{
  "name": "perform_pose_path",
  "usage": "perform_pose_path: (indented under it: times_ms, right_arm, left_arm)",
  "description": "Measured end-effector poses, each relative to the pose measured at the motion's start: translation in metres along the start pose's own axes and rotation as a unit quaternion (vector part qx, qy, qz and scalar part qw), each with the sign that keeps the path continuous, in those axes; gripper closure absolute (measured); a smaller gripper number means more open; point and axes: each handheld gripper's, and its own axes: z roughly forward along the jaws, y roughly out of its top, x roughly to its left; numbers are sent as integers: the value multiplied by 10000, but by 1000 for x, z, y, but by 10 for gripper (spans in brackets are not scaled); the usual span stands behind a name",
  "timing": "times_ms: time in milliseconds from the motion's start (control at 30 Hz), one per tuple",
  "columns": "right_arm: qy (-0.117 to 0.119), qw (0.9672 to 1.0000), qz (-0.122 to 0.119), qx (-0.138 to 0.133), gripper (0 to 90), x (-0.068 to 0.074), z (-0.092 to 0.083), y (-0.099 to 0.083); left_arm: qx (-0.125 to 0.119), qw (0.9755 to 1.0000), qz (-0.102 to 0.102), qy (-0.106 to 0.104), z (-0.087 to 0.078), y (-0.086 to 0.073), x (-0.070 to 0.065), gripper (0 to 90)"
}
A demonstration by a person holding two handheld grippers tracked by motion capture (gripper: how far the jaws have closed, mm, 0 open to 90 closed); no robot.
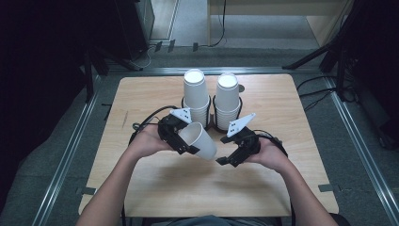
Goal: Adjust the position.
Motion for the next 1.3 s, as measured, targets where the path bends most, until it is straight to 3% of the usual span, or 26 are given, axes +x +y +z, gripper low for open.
perform_pose_path:
  times_ms: [467, 800, 1133, 1300]
  right_arm:
    - [82, 9999, -83, -24, 156, 3, 8, 4]
    - [187, 9997, -158, -31, 190, 6, 17, 9]
    - [206, 9994, -282, -48, 224, 9, 17, 10]
    - [139, 9993, -321, -99, 221, 8, 15, 11]
  left_arm:
    - [293, 9989, 363, -104, 22, 13, -11, 143]
    - [310, 9978, 575, -93, 27, 21, -20, 138]
    - [367, 9983, 402, -188, 27, 20, -17, 104]
    - [204, 9993, 296, -56, 26, 18, -17, 55]
